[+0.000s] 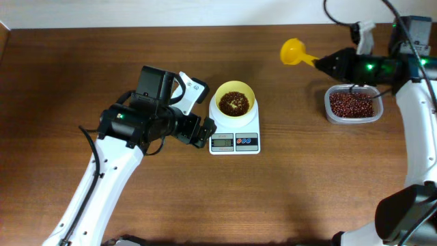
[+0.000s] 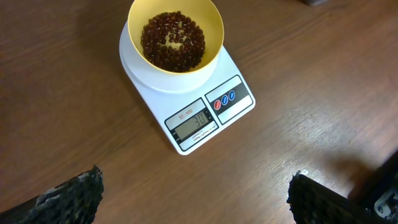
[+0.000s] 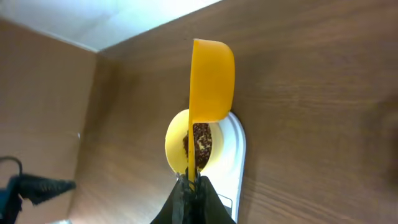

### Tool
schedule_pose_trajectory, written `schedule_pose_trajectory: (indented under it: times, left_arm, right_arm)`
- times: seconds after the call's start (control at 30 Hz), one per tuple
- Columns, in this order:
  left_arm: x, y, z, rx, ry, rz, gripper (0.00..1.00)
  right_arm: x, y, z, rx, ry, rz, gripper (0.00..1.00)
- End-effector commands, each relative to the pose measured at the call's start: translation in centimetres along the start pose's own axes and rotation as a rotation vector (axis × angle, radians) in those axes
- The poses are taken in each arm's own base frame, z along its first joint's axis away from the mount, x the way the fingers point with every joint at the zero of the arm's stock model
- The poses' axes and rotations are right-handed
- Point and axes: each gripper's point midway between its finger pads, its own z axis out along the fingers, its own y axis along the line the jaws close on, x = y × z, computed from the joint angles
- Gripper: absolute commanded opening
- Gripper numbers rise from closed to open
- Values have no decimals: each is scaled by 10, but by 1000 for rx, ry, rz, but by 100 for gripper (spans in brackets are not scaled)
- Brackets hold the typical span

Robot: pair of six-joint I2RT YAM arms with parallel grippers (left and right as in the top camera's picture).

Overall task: Scoop item into bowl and weigh 50g on scale
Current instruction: 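Move the empty scoop back to the bean tub with the right gripper, then dip the scoop into the red beans and lift it filled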

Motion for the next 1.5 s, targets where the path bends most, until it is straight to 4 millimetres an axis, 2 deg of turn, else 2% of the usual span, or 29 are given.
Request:
schedule_pose_trajectory:
  times: [0.0, 0.13, 0.17, 0.23, 0.3, 0.47, 0.63, 0.67, 0.73, 0.87, 0.93, 1.0, 1.1, 1.13, 1.23, 1.33, 1.4, 1.47]
  left_arm:
    - [4, -1, 5, 11, 15, 16, 99]
    - [4, -1, 5, 11, 15, 16, 99]
    - [4, -1, 5, 11, 15, 16, 99]
    - [4, -1, 5, 11, 15, 16, 99]
    - [4, -1, 5, 11, 15, 16, 99]
    - [4, -1, 5, 11, 15, 16, 99]
    - [4, -1, 5, 11, 15, 16, 99]
    - [4, -1, 5, 11, 15, 16, 99]
    - [4, -1, 5, 11, 15, 16, 99]
    - [4, -1, 5, 11, 15, 16, 99]
    - [4, -1, 5, 11, 15, 16, 99]
    - [4, -1, 5, 11, 15, 16, 99]
    - [4, -1, 5, 11, 15, 16, 99]
    - [4, -1, 5, 11, 15, 16, 99]
    - [4, -1, 5, 11, 15, 16, 99]
    - [4, -1, 5, 11, 15, 16, 99]
    - [4, -1, 5, 11, 15, 16, 99]
    - [4, -1, 5, 11, 15, 16, 99]
  right_arm:
    - [-17, -16, -28, 79, -92, 137, 4]
    - [-26, -48, -47, 162, -147, 185, 4]
    - [-27, -58, -50, 214, -161, 198, 4]
    - [-28, -85, -59, 363, -214, 338, 4]
    - [-24, -98, -64, 440, -225, 375, 4]
    - [-24, -106, -68, 496, -223, 324, 4]
    - [-21, -106, -68, 526, -121, -20, 4]
    - [-18, -112, -71, 572, -91, -84, 4]
    - [-4, -132, -80, 718, -21, -97, 4]
    - [24, -143, -87, 792, 108, -98, 4]
    - [47, -152, -81, 787, 198, -98, 4]
    - [62, -159, -70, 759, 230, -78, 4]
    - [73, -157, -58, 698, 248, -61, 4]
    - [82, -161, -52, 683, 265, -52, 4]
    - [93, -164, -37, 638, 273, -43, 4]
    - [95, -160, -27, 581, 257, -25, 4]
    - [88, -162, -27, 591, 213, 26, 4]
    - [80, -160, -26, 529, 162, 54, 4]
